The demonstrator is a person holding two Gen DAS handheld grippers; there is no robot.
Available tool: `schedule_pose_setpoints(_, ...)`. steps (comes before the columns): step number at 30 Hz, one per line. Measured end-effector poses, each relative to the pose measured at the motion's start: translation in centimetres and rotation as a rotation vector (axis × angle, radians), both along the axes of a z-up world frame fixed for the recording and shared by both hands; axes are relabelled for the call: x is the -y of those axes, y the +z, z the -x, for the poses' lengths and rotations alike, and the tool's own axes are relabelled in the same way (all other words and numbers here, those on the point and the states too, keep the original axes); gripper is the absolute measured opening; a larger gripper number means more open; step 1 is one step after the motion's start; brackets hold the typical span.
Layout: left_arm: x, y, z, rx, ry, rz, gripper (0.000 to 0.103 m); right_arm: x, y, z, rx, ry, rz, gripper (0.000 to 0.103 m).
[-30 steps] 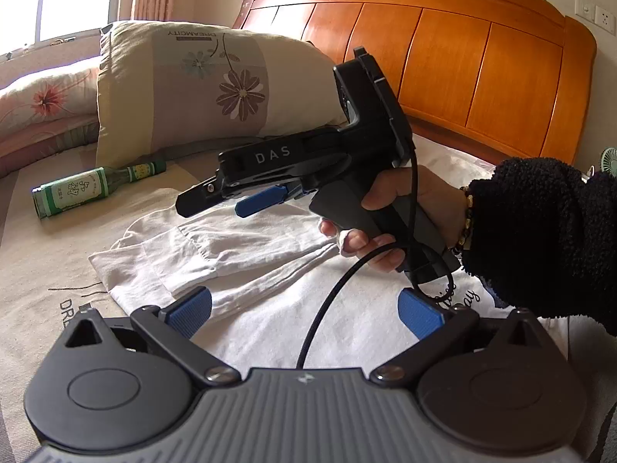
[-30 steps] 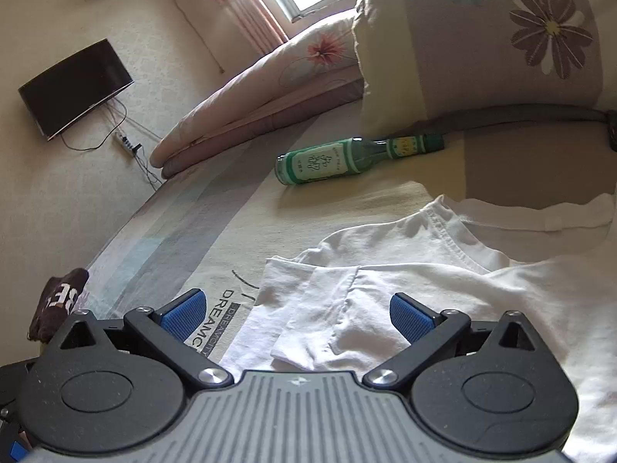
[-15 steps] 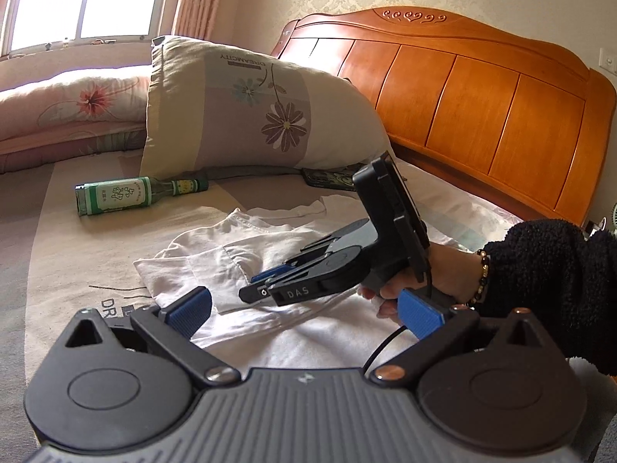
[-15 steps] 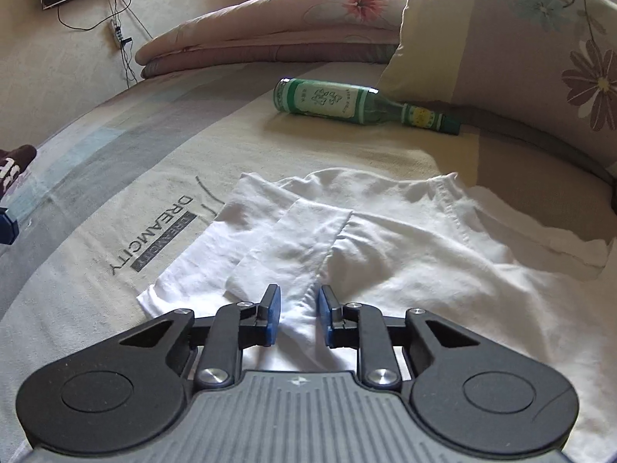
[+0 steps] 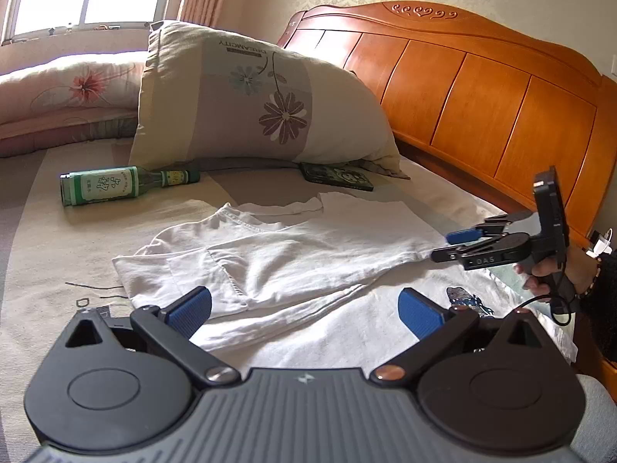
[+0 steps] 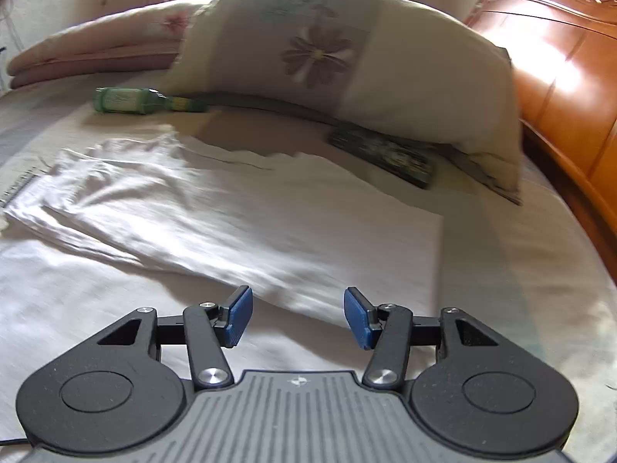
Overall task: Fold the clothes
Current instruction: 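Withdraw the open right gripper from the folded shirt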
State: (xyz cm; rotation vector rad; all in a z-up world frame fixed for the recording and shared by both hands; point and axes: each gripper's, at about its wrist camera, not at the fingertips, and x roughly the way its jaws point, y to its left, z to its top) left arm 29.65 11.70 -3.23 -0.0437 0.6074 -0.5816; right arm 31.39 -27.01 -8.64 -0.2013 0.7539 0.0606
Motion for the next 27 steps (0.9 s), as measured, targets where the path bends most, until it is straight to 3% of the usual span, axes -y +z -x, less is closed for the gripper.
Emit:
schedule_pose_setpoints(4,3.3,-0.9,-1.2,-0.028,-0.004,-0.009,0.102,4.5,-2.0,0.5,-0.01,-0.079,0.046,0.06)
schedule_pose_setpoints(7,5.5,-1.7,-1.8,-0.048,-0.022,-0.019,0.102,4.9,-3.0,-0.9,0.01,-0.079,0.024,0.06)
schedule_pose_setpoints(12,7.3,-3.0,-1.8,-0.07,-0.063,-0.058,0.102,5.3,-3.1,-2.6,0.054,-0.129,0.073,0.061)
schedule_pose_setpoints(15,7.1,-3.5,-2.0,-0.086,-0.057,-0.055,0.102,8.2,-3.7,-2.0,0.061,-0.183,-0.025,0.073)
schedule_pose_setpoints(17,6.7,-3.6,-2.1,-0.096,-0.046,-0.044,0.102,9.9,-4.2,-1.4,0.068,-0.21,-0.13,0.075)
schedule_pose_setpoints(19,6.2,-3.6,-2.1,-0.097,-0.039,-0.036,0.102,9.9,-4.0,-1.1,0.062,-0.211,-0.141,0.077)
schedule_pose_setpoints(22,5.5,-3.5,-2.3,-0.098,-0.018,-0.029,0.102,8.5,-2.6,-0.2,0.021,-0.216,-0.05,0.077)
schedule_pose_setpoints(27,4.6,-3.6,-2.8,-0.115,0.036,-0.007,0.102,6.3,0.5,0.9,0.123,-0.141,-0.099,0.075)
